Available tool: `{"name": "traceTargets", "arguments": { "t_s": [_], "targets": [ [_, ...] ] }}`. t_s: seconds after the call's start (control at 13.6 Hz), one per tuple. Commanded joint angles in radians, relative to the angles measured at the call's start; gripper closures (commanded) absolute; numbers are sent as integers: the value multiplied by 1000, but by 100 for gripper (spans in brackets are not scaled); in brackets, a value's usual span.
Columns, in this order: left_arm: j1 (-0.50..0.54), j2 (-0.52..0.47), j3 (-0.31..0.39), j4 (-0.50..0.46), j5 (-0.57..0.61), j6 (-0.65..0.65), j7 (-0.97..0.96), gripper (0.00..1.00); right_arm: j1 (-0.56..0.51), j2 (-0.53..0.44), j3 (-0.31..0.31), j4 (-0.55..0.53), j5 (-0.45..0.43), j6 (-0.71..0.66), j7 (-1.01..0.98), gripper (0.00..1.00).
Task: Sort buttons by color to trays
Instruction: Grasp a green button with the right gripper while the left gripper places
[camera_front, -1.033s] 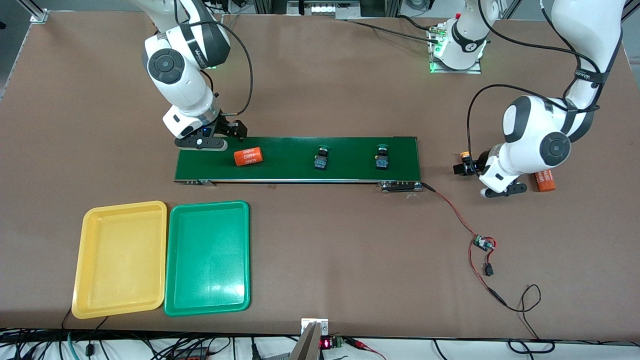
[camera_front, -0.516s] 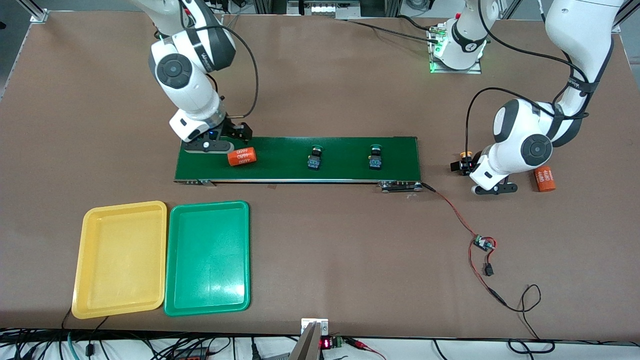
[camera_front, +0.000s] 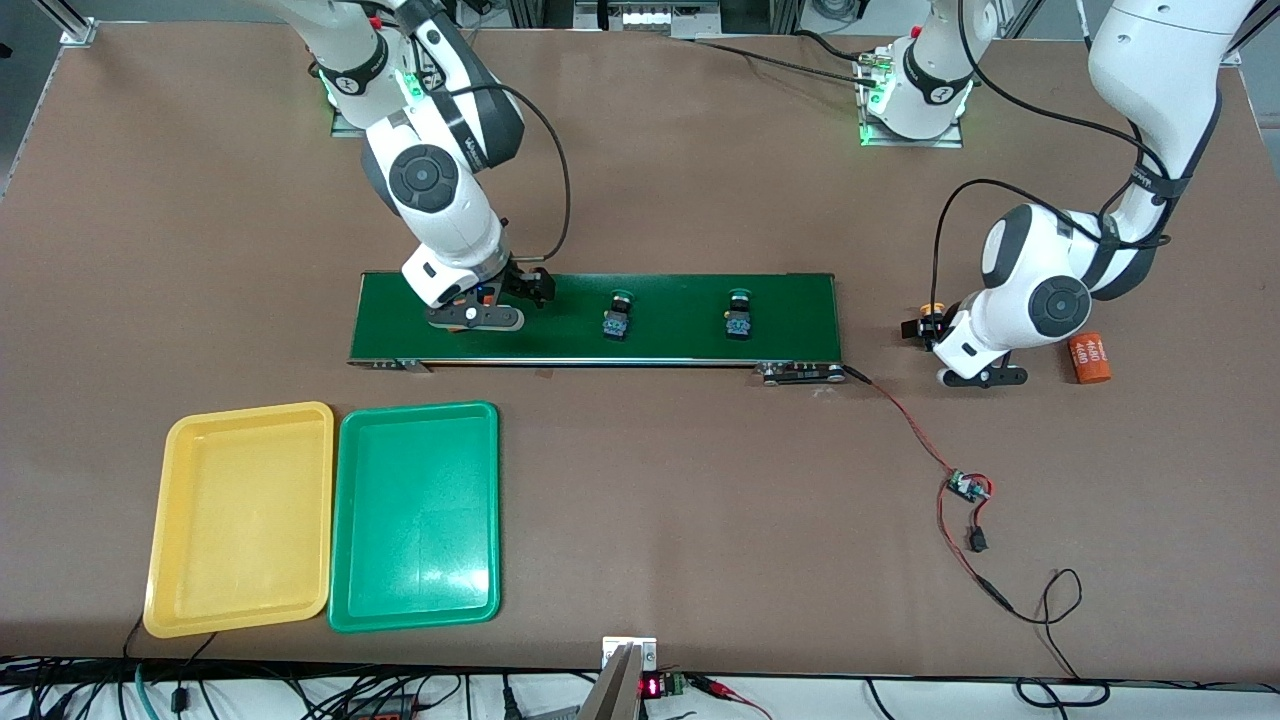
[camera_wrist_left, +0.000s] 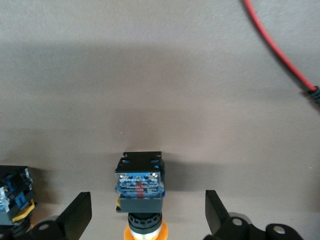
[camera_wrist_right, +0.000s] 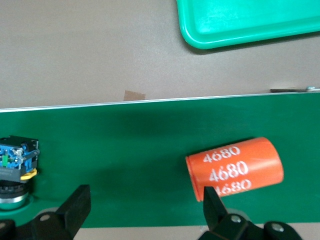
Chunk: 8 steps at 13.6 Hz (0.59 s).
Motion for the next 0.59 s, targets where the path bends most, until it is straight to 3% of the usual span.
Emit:
{"name": "traceTargets", "arguments": {
  "t_s": [0.0, 0.07, 0.15, 0.44, 0.52],
  "targets": [
    [18, 10, -8, -9, 24, 14, 16, 0, 5, 10, -3, 20, 5, -2, 9, 0],
    [18, 13, -8, -9, 24, 14, 17, 5, 5, 10, -5, 20, 5, -2, 12, 0],
    [28, 19, -8, -11, 24, 14, 17, 17, 5, 10, -3, 20, 5, -2, 14, 0],
    [29, 22, -10, -3, 24, 8, 19, 81, 5, 13, -3, 20, 5, -2, 11, 0],
    [29, 22, -10, 0, 25, 8, 28, 88, 5, 13, -3, 20, 5, -2, 9, 0]
  ]
}}
